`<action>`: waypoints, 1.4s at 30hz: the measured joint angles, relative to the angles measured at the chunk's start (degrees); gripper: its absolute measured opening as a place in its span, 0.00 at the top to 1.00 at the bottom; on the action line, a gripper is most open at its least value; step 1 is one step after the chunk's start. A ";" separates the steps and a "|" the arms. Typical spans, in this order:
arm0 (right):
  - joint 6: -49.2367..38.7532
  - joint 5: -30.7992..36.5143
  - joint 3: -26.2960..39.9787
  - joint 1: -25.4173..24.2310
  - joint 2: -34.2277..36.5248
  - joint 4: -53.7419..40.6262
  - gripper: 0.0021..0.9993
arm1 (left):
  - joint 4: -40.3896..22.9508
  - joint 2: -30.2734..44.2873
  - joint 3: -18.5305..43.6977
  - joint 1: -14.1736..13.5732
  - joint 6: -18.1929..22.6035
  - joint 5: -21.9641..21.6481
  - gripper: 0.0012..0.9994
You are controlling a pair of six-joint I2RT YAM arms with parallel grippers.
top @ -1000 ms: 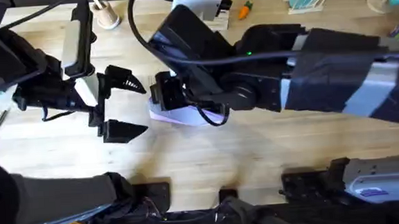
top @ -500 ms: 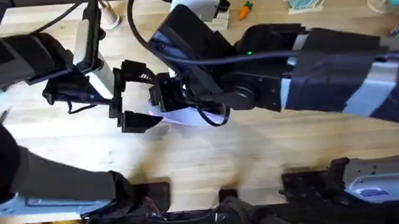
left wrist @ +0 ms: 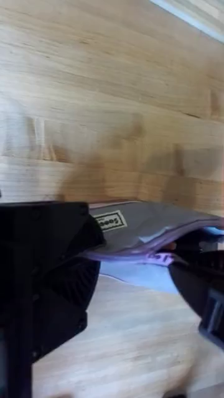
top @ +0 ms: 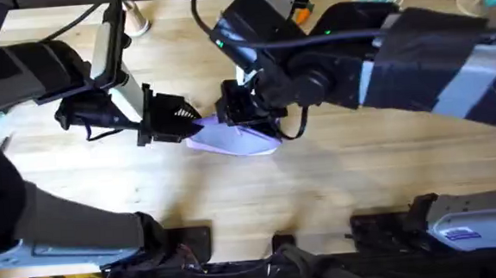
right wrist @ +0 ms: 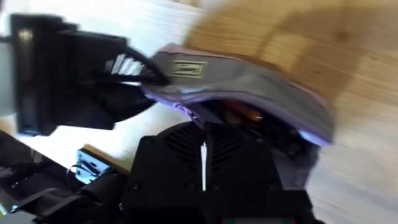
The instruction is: Unzip the bag, pick up the pens from the table one at a time and place them inside, then zip the bag closed.
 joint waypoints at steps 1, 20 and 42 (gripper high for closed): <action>-0.49 -0.59 0.07 -1.41 0.00 -1.52 0.97 | 0.05 0.00 0.00 0.00 0.00 0.00 0.96; -8.10 -8.34 0.20 -25.52 -0.48 -15.63 0.97 | 0.05 0.02 -0.15 -0.97 -0.42 1.85 0.96; -6.26 -9.31 -11.72 -28.57 3.36 -7.23 0.77 | -0.02 0.55 -0.42 -1.11 -0.44 1.76 0.96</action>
